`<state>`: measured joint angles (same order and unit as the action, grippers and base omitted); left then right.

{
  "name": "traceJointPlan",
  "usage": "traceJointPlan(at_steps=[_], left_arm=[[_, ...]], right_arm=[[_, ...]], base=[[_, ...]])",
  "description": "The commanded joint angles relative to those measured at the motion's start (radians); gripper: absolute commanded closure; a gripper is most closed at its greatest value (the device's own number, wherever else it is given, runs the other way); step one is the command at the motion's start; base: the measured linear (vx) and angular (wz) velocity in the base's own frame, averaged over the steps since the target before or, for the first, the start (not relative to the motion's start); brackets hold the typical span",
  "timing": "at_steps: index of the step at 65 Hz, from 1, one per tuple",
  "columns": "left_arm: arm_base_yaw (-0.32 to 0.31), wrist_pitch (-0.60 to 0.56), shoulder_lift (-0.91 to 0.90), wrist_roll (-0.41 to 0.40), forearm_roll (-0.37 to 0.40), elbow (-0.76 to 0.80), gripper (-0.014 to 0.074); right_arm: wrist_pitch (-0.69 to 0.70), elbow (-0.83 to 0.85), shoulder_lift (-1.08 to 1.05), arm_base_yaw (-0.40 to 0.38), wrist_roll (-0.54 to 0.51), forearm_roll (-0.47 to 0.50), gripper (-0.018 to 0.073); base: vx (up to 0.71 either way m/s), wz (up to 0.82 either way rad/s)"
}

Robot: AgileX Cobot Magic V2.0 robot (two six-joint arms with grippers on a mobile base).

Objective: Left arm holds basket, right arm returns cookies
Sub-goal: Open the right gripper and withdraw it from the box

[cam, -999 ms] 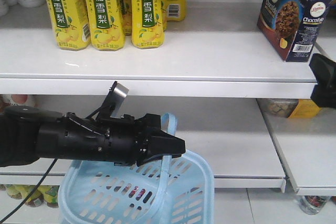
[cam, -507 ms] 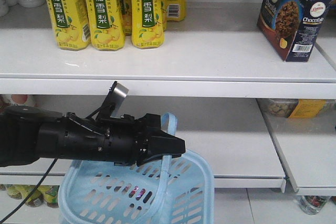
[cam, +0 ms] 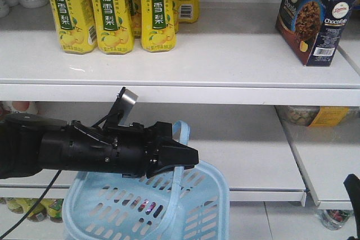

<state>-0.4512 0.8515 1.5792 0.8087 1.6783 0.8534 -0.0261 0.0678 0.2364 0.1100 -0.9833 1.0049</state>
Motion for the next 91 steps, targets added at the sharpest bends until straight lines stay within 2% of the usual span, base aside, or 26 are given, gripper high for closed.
traceJointPlan(at_steps=[1,23,79,91], left_arm=[[0.002,0.014,-0.050,0.049,0.094,0.037,0.0599],[0.002,0.014,-0.050,0.049,0.094,0.037,0.0599],[0.002,0.015,-0.050,0.049,0.099,0.037,0.0599],[0.002,0.048,-0.148,0.070,0.068,-0.058,0.0599]], right_arm=[[0.026,0.013,0.006,-0.006,-0.007,-0.004,0.0219],[0.032,0.013,0.006,-0.006,-0.007,-0.004,0.0576],[0.034,0.013,0.006,-0.006,-0.007,-0.004,0.0569],[0.034,0.013,0.006,-0.006,-0.007,-0.004,0.0569]], base=[[0.00,0.00],[0.00,0.00],[0.00,0.00],[0.00,0.00]])
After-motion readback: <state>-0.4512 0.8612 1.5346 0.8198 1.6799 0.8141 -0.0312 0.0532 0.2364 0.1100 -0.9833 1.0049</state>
